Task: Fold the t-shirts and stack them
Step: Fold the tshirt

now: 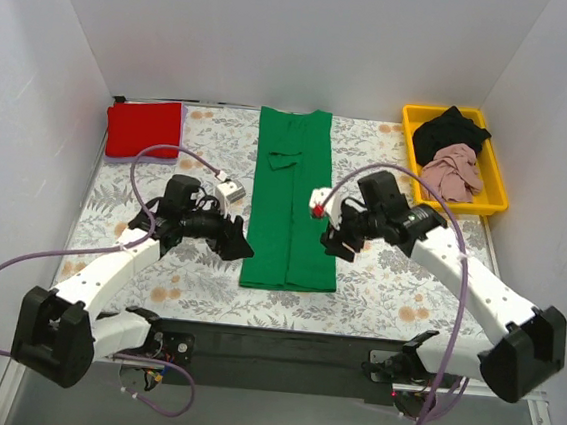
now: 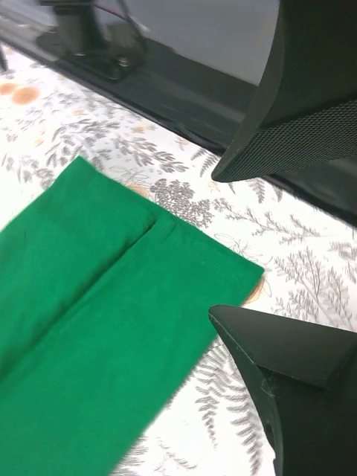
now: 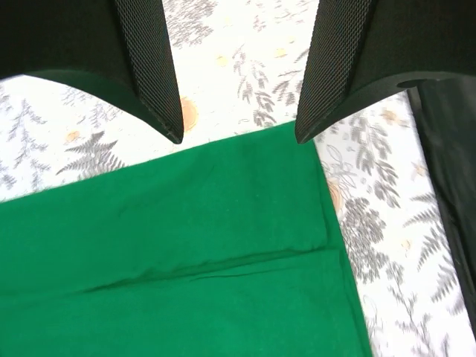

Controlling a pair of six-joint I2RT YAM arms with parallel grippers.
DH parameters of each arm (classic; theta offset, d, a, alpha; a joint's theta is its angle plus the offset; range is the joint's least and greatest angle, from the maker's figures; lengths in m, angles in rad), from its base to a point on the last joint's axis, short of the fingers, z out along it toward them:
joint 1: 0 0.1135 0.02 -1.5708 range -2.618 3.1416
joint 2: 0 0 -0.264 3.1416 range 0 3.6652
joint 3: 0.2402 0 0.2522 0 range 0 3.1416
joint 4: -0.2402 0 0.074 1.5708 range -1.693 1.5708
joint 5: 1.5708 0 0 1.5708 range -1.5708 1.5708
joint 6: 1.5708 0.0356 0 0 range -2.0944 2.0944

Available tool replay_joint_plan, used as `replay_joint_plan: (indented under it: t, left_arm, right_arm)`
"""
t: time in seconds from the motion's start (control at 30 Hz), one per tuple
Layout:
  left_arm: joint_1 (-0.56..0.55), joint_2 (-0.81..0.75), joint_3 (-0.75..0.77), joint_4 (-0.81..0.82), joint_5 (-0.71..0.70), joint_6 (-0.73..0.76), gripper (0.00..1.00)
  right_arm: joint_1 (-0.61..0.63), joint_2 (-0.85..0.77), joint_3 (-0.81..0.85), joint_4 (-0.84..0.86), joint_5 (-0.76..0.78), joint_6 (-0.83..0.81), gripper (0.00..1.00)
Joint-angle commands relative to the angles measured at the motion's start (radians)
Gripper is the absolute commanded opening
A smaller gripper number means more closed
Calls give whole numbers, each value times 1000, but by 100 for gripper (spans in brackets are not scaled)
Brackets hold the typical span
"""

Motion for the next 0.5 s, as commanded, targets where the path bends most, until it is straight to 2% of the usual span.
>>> replay_joint_plan:
  t: [0.0, 0.07, 0.17, 0.23, 0.37, 0.47]
  left_arm:
    - [-38, -64, -1, -86, 74, 382, 65]
    - [-118, -87, -43, -97, 38, 516, 62]
    - [-234, -133, -124, -37, -41, 616, 59]
    - [-296, -145, -155, -2, -103, 671, 56]
    - [-333, -119, -205, 37, -163, 843, 52]
    - [-338, -78, -225, 83, -196, 868, 50]
  right_arm:
    - [18, -86, -204, 4, 32, -282, 68]
    - [18, -166, -292, 66, 38, -342, 67]
    - [23, -261, -458, 240, -17, -445, 70]
    - [35, -280, -556, 297, -12, -499, 71]
    - [51, -242, -595, 357, -32, -556, 69]
    - [52, -208, -593, 374, -55, -562, 67]
